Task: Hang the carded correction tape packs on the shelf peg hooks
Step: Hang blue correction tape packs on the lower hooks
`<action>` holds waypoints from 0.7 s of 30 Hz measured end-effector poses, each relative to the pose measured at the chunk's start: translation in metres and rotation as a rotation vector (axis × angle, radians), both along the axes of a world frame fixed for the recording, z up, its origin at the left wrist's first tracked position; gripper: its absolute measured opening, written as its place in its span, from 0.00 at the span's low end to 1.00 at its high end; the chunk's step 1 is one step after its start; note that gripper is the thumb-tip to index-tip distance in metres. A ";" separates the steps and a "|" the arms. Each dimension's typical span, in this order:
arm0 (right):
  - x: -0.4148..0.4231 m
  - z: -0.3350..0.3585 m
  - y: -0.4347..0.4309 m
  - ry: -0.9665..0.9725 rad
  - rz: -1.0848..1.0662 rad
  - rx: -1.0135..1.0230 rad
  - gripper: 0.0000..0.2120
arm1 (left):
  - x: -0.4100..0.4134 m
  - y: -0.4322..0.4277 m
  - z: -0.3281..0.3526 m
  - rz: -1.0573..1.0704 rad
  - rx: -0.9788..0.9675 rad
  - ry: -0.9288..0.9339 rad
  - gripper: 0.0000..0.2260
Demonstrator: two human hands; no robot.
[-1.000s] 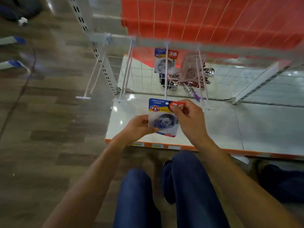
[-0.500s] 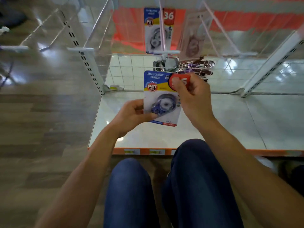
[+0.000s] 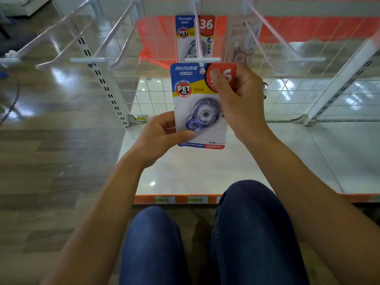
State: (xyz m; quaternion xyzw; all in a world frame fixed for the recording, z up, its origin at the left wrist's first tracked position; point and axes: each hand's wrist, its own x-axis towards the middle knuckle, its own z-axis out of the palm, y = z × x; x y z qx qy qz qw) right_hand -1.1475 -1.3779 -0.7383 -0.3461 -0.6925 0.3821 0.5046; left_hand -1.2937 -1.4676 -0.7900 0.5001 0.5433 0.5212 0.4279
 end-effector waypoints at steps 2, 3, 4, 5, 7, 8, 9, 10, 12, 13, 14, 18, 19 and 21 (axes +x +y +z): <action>-0.003 -0.003 0.005 -0.013 -0.003 -0.013 0.08 | -0.001 0.002 -0.003 0.016 -0.009 0.004 0.15; -0.005 -0.004 0.006 -0.012 -0.001 -0.016 0.10 | -0.002 0.002 -0.004 0.025 -0.013 0.007 0.15; -0.007 -0.005 0.009 -0.012 0.001 -0.021 0.12 | -0.003 0.003 -0.006 0.034 -0.014 0.005 0.15; -0.008 -0.007 0.012 -0.012 0.002 -0.022 0.12 | -0.005 0.005 -0.007 0.041 -0.012 0.006 0.15; -0.012 -0.010 0.021 -0.039 -0.005 -0.028 0.07 | -0.008 0.011 -0.009 0.061 -0.027 0.001 0.14; -0.014 -0.010 0.027 -0.060 -0.017 -0.035 0.08 | -0.010 0.017 -0.010 0.073 -0.037 0.003 0.12; -0.017 -0.012 0.035 -0.074 -0.027 -0.047 0.08 | -0.013 0.024 -0.012 0.088 -0.045 0.015 0.11; -0.020 -0.014 0.045 -0.078 -0.037 -0.052 0.07 | -0.016 0.034 -0.014 0.110 -0.052 0.028 0.09; -0.031 -0.015 0.065 -0.065 -0.064 -0.035 0.14 | -0.026 0.061 -0.019 0.153 -0.060 0.089 0.07; -0.037 -0.014 0.076 -0.055 -0.082 -0.021 0.15 | -0.031 0.078 -0.021 0.170 -0.060 0.144 0.06; -0.044 -0.013 0.088 -0.051 -0.101 -0.004 0.16 | -0.037 0.096 -0.024 0.194 -0.059 0.217 0.07; -0.074 -0.012 0.133 -0.111 -0.151 0.003 0.16 | -0.053 0.158 -0.023 0.330 -0.100 0.459 0.17; -0.079 -0.013 0.143 -0.140 -0.164 -0.010 0.16 | -0.057 0.170 -0.022 0.350 -0.097 0.472 0.19; -0.087 -0.015 0.159 -0.191 -0.190 -0.029 0.16 | -0.061 0.188 -0.018 0.351 -0.109 0.527 0.19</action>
